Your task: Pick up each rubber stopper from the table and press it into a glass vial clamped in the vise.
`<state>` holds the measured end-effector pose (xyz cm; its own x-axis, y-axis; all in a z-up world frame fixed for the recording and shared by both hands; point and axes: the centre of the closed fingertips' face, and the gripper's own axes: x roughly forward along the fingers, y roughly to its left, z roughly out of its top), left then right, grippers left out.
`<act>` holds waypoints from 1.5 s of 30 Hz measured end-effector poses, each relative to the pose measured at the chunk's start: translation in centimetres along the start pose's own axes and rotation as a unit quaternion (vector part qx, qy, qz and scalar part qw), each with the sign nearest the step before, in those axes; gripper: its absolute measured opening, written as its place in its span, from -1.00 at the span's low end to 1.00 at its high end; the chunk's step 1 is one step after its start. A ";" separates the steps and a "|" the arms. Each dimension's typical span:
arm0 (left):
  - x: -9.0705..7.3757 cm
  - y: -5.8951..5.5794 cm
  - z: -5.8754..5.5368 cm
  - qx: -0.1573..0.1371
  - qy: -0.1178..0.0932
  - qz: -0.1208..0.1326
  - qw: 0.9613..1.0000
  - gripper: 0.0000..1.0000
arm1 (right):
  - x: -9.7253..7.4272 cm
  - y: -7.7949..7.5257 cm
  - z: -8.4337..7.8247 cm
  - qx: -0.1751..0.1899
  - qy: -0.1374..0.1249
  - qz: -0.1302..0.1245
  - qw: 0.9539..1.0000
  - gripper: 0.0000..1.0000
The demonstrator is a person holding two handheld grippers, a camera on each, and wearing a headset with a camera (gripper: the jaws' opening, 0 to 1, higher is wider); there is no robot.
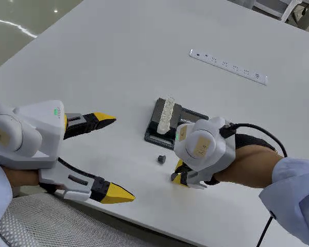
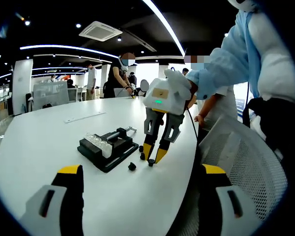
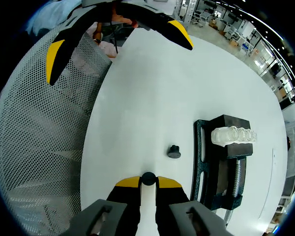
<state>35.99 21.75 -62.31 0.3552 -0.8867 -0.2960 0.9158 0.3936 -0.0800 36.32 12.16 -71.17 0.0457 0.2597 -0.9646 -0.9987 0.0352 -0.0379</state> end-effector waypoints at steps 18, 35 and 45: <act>2.8 -1.6 2.1 0.042 0.015 -0.050 0.998 0.88 | -5.2 1.6 -1.4 0.053 -0.021 -0.007 0.998 -0.86; 6.1 -4.4 3.3 0.063 0.018 -0.097 0.993 0.79 | -10.7 2.2 -1.6 0.055 -0.019 -0.022 0.998 -0.87; 7.3 -5.5 3.9 0.065 0.011 -0.114 0.991 0.67 | -13.7 2.1 0.8 0.042 -0.036 -0.028 0.998 -0.87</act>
<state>34.27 12.20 -60.33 0.1336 -0.9427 -0.3057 0.9888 0.1477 -0.0233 33.60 9.45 -57.86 0.1070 0.3243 -0.9399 -0.9889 0.1327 -0.0668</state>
